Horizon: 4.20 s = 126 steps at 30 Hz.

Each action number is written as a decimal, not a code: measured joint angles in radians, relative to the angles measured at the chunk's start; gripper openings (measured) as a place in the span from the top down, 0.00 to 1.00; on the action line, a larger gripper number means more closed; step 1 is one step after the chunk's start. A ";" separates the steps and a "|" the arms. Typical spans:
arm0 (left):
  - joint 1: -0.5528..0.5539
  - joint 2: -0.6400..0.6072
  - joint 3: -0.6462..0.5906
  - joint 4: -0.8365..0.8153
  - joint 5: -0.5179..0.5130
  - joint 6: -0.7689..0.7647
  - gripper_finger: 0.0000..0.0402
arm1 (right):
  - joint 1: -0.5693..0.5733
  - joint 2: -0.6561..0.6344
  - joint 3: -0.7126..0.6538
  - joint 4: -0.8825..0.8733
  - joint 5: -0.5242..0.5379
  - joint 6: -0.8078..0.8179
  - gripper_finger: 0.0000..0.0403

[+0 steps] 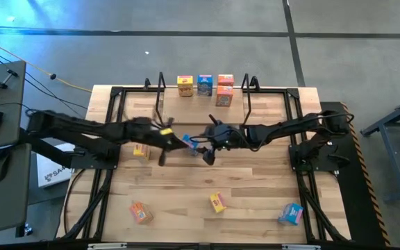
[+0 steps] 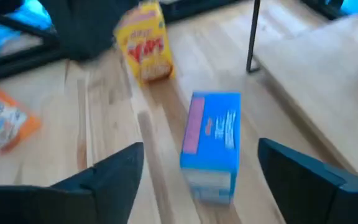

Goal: Stack cereal on shelf
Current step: Put the top blue cereal box on the shelf aligned with the other blue cereal box

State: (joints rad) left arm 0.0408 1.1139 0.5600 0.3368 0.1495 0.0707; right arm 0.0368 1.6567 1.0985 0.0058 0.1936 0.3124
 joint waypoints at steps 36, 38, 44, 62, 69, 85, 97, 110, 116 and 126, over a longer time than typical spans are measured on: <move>0.327 -0.366 -0.243 -0.026 -0.010 -0.137 1.00 | -0.039 0.165 0.000 0.150 0.009 -0.020 0.40; 0.334 -0.366 -0.247 -0.027 -0.010 -0.144 1.00 | -0.045 0.165 0.000 0.147 -0.015 -0.014 0.43; 0.351 -0.366 -0.247 -0.023 -0.010 -0.140 1.00 | -0.050 0.165 0.000 0.141 -0.046 -0.013 0.49; 0.428 -0.367 -0.247 -0.018 0.071 -0.129 1.00 | -0.103 0.165 0.243 -0.115 -0.128 -0.197 0.54; 0.460 -0.368 -0.247 0.021 0.132 -0.122 1.00 | -0.236 0.163 0.481 -0.475 -0.107 -0.438 0.54; 0.477 -0.367 -0.247 0.031 0.135 -0.120 1.00 | -0.471 0.163 0.451 -0.448 -0.255 -0.608 0.54; 0.477 -0.367 -0.247 0.029 0.131 -0.130 1.00 | -0.491 0.206 0.449 -0.425 -0.264 -0.618 0.54; 0.477 -0.371 -0.247 0.027 0.131 -0.141 1.00 | -0.502 0.207 0.450 -0.435 -0.202 -0.602 0.42; 0.477 -0.371 -0.247 0.027 0.131 -0.146 1.00 | -0.502 0.207 0.450 -0.430 -0.184 -0.609 0.41; 0.477 -0.371 -0.247 0.025 0.131 -0.149 1.00 | -0.455 0.202 0.644 -0.727 -0.100 -0.609 0.47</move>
State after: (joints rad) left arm 0.5175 0.7429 0.3134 0.3617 0.2810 -0.0780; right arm -0.4177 1.8591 1.7427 -0.7207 0.0936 -0.2968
